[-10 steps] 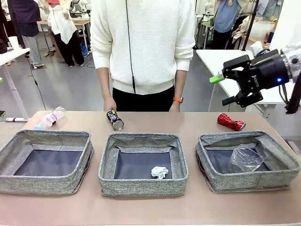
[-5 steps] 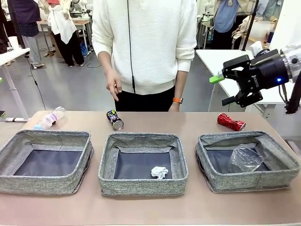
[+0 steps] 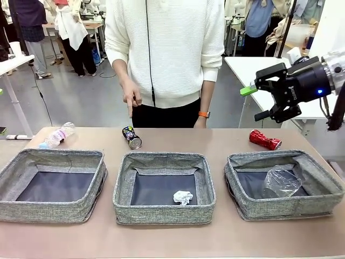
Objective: Sort the waste into the appropriate baskets.
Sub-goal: Pick up the waste item pointed out by the person.
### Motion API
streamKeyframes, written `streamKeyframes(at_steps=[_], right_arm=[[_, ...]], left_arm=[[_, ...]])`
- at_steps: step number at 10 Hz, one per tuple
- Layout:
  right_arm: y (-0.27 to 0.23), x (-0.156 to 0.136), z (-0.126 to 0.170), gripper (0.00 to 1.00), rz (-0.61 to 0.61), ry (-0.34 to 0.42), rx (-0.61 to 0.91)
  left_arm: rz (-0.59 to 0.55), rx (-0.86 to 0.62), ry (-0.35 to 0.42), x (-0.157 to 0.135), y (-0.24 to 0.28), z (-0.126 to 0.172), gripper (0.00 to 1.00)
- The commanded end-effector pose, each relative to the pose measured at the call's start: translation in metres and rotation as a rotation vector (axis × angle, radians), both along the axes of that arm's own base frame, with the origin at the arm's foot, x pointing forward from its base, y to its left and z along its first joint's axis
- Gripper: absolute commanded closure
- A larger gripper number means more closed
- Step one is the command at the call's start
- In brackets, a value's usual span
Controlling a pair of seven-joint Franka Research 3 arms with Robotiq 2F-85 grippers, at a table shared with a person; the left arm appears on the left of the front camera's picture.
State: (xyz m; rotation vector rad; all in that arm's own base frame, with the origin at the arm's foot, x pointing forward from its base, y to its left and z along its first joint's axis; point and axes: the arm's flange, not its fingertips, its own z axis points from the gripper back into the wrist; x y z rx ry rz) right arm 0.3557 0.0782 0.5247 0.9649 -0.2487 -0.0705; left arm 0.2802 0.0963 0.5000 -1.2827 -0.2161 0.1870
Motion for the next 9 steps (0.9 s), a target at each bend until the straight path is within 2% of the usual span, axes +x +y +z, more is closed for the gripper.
streamKeyframes(at_steps=[1,2,4,5,6,7,8,9], right_arm=[[0.001,-0.001,0.005,0.0,-0.008,0.014,-0.008],[0.001,-0.001,0.005,0.0,-0.008,0.014,-0.008],[0.001,-0.001,0.005,0.0,-0.008,0.014,-0.008],[0.001,-0.001,0.005,0.0,-0.008,0.014,-0.008],[0.001,-0.001,0.005,0.0,-0.008,0.014,-0.008],[0.001,-0.001,0.005,0.0,-0.008,0.014,-0.008],[0.001,-0.001,0.005,0.0,-0.008,0.014,-0.008],[0.001,-0.001,0.005,0.0,-0.008,0.014,-0.008]], left_arm=[[0.0,0.0,0.0,0.0,0.0,0.0,0.0],[-0.014,0.106,0.093,0.014,-0.012,-0.003,0.0],[0.081,0.305,0.156,0.043,-0.052,0.003,0.0],[0.199,0.439,0.165,0.061,-0.077,0.003,0.0],[0.201,0.591,0.206,0.077,-0.109,-0.004,0.0],[0.215,0.689,0.206,0.088,-0.134,-0.01,0.0],[0.191,0.722,0.18,0.094,-0.159,-0.012,0.0],[0.062,0.707,0.138,0.092,-0.174,-0.012,0.0]])
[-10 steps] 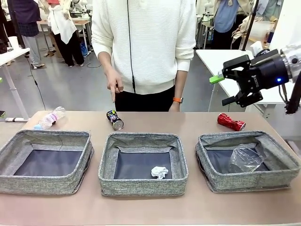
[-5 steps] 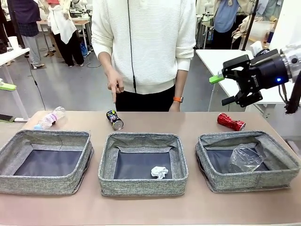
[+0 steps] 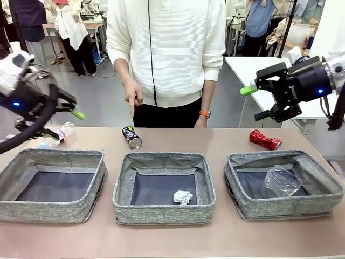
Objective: Sort the waste into the appropriate baskets.
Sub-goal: Pick up the waste item pointed out by the person.
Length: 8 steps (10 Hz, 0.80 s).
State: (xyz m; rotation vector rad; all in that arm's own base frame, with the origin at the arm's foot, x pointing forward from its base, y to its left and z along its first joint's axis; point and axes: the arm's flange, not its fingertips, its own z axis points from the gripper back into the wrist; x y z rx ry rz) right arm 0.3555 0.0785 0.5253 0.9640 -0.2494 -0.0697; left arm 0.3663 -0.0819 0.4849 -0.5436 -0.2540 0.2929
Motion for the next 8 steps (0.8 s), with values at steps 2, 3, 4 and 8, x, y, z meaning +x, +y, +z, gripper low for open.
streamKeyframes(at_steps=[2,3,4,8], right_arm=[[0.0,-0.001,0.004,0.0,-0.008,0.015,-0.007],[0.0,-0.001,0.004,0.0,-0.008,0.015,-0.007],[0.0,-0.001,0.004,0.0,-0.008,0.015,-0.007],[0.0,-0.001,0.004,0.0,-0.008,0.015,-0.007]], left_arm=[[0.056,-0.042,-0.029,-0.003,0.029,0.007,0.0],[0.056,-0.042,-0.029,-0.003,0.029,0.007,0.0],[0.056,-0.042,-0.029,-0.003,0.029,0.007,0.0],[0.048,0.001,0.036,0.033,-0.014,0.048,0.0]])
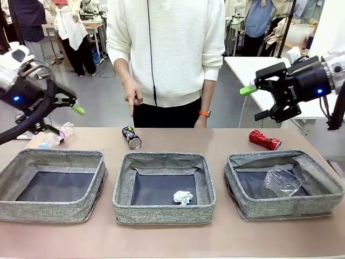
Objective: Sort the waste into the appropriate baskets.
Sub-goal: Pick up the waste item pointed out by the person.
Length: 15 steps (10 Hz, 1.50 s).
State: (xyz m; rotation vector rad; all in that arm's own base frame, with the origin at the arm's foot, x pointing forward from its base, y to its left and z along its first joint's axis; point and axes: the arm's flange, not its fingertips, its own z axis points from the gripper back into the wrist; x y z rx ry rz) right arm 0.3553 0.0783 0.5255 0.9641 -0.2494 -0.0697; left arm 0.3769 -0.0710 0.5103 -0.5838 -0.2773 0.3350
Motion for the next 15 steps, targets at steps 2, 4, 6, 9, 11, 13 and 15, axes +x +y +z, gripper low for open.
streamKeyframes(at_steps=[2,4,6,9,11,13,15], right_arm=[[0.0,0.0,0.004,0.0,-0.008,0.015,-0.007],[0.0,0.0,0.004,0.0,-0.008,0.015,-0.007],[0.0,0.0,0.004,0.0,-0.008,0.015,-0.007],[0.0,0.0,0.004,0.0,-0.008,0.015,-0.007],[0.0,0.0,0.004,0.0,-0.008,0.015,-0.007],[0.0,0.0,0.004,0.0,-0.008,0.015,-0.007],[0.0,0.0,0.004,0.0,-0.008,0.015,-0.007]], left_arm=[[-0.098,0.17,0.151,0.086,-0.093,0.042,0.0],[-0.114,0.304,0.239,0.14,-0.136,0.024,0.0],[-0.068,0.422,0.263,0.174,-0.164,-0.019,0.0],[-0.041,0.436,0.205,0.199,-0.178,-0.088,0.0],[-0.05,0.447,0.178,0.205,-0.175,-0.086,0.0],[-0.073,0.434,0.224,0.2,-0.179,-0.101,0.0],[0.004,0.445,0.096,0.199,-0.185,-0.105,0.0]])
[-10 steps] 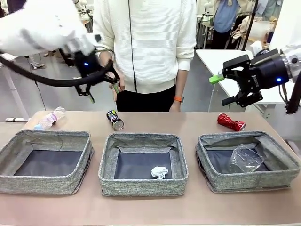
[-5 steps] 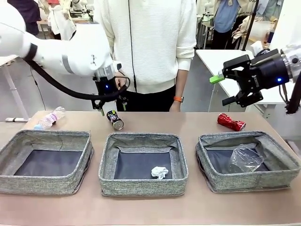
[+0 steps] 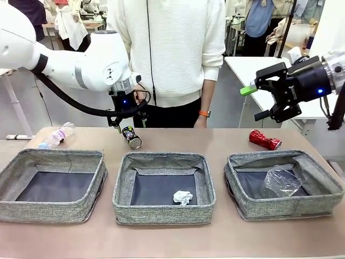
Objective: Sort the waste into the appropriate baskets.
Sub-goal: Pick up the waste item pointed out by the person.
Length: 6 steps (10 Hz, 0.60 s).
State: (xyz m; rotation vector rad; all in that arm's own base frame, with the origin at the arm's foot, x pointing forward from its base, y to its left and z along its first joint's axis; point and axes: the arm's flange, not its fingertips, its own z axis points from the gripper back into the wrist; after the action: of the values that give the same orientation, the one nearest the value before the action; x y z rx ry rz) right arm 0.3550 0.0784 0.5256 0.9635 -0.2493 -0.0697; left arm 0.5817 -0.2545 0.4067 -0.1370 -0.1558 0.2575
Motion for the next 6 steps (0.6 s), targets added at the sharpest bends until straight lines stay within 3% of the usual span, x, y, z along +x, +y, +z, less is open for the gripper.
streamKeyframes(at_steps=[1,3,4,5,6], right_arm=[[0.0,0.0,0.004,0.0,-0.008,0.015,-0.006],[0.0,0.0,0.004,0.0,-0.008,0.015,-0.006],[0.0,0.0,0.004,0.0,-0.008,0.015,-0.006],[0.0,0.0,0.004,0.0,-0.008,0.015,-0.006],[0.0,0.0,0.004,0.0,-0.008,0.015,-0.006]], left_arm=[[0.088,0.055,-0.119,-0.004,-0.001,-0.019,0.0],[0.114,0.161,-0.168,-0.016,-0.009,-0.042,0.0],[0.119,0.186,-0.15,-0.022,-0.012,-0.048,0.0],[0.075,0.18,-0.177,-0.027,-0.016,-0.051,0.0],[0.073,0.188,-0.27,-0.028,-0.019,-0.053,0.0]])
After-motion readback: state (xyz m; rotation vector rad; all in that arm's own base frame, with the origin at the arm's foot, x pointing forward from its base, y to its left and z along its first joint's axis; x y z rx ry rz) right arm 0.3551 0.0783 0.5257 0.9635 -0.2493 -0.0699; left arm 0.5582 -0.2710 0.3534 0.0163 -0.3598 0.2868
